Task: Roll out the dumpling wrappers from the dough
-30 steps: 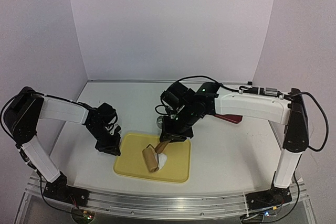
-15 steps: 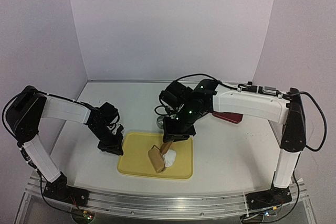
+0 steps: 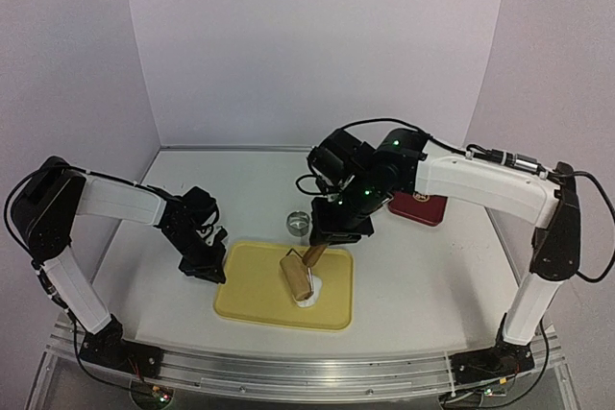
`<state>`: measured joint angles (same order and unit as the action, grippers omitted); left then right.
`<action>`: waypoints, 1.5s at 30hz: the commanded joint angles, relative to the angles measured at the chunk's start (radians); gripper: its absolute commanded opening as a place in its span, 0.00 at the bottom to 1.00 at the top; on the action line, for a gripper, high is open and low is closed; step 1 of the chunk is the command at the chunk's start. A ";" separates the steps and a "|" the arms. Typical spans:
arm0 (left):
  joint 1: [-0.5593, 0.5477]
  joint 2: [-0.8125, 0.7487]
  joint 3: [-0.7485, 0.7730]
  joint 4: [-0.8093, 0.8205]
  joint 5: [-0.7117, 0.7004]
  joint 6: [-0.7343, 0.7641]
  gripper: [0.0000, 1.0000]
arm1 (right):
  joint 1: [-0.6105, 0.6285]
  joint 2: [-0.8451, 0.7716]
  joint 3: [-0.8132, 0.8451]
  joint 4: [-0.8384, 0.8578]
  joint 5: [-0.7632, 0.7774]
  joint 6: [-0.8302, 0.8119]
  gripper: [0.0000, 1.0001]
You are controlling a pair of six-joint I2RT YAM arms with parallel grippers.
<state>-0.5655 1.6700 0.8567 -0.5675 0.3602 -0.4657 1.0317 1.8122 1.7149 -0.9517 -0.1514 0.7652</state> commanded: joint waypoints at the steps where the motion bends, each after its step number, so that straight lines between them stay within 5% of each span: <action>1: 0.009 0.025 0.026 0.000 -0.075 0.039 0.00 | -0.004 -0.013 -0.017 -0.041 0.060 0.008 0.00; 45: 0.009 0.045 0.053 -0.002 -0.086 0.009 0.00 | -0.008 0.101 -0.089 -0.302 0.340 -0.032 0.00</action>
<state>-0.5640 1.7016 0.8951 -0.5674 0.3527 -0.4538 1.0462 1.8347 1.6760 -1.0065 -0.0215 0.7601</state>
